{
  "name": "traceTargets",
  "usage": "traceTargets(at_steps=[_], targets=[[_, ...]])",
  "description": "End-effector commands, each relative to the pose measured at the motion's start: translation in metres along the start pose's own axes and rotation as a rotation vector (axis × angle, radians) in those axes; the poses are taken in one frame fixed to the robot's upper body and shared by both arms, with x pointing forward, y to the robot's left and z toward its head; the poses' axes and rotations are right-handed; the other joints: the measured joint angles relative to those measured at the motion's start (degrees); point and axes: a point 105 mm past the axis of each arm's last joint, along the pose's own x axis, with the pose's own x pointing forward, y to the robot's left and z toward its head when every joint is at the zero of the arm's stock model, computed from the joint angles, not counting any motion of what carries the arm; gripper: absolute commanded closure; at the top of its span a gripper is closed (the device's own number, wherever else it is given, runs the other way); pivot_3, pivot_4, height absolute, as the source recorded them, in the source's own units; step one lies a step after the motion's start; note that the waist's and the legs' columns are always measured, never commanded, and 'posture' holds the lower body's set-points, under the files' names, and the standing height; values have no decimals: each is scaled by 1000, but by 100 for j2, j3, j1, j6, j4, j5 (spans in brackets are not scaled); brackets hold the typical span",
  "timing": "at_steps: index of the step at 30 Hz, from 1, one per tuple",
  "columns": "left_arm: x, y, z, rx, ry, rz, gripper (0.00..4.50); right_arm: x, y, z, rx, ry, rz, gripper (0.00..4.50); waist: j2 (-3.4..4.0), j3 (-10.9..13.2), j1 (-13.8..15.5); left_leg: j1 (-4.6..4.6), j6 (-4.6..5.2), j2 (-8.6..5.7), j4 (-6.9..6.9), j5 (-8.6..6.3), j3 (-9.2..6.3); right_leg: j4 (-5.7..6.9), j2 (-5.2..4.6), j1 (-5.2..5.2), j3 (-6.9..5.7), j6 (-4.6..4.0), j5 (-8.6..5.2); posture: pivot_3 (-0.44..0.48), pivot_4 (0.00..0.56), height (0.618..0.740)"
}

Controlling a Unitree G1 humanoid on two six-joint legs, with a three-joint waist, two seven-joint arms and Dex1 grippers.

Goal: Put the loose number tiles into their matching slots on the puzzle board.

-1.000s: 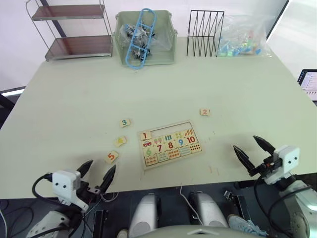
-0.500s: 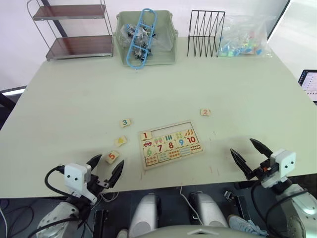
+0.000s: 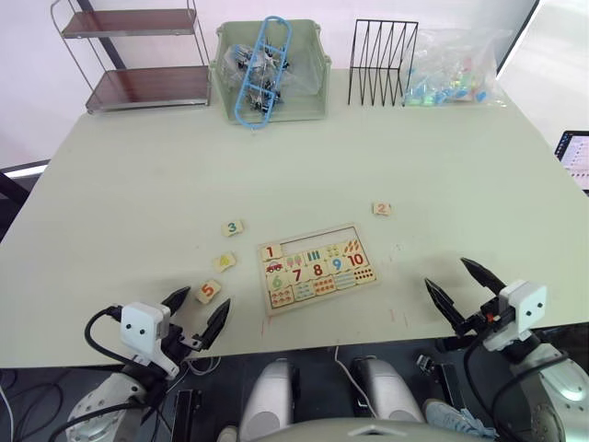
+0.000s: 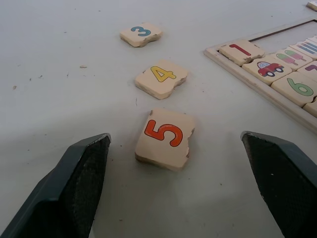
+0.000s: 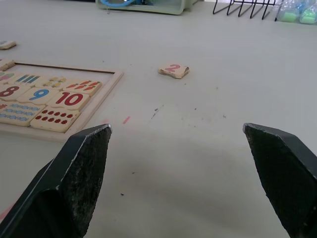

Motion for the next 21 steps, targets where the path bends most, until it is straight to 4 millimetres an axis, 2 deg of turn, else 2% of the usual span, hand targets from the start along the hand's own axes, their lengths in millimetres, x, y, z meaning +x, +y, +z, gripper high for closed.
traceTargets(at_steps=[1,10,21], targets=[[-3,5,7,24,-25,5,0,-1,-1,6,-19,-20,11,38,0,0,0,0,0,0,0,0,0,0,0,0,0,0,0,0,150,740],[1,16,29,99,-65,-68,0,15,-10,23,-38,-13,142,38,0,-3,0,6,0,-2,2,0,1,1,3,7,-3,-17,10,0,150,740],[-1,22,41,137,-76,-180,0,56,-31,44,-61,37,329,38,-1,-3,0,10,0,-5,4,0,7,1,8,17,-5,-18,12,0,150,740]])
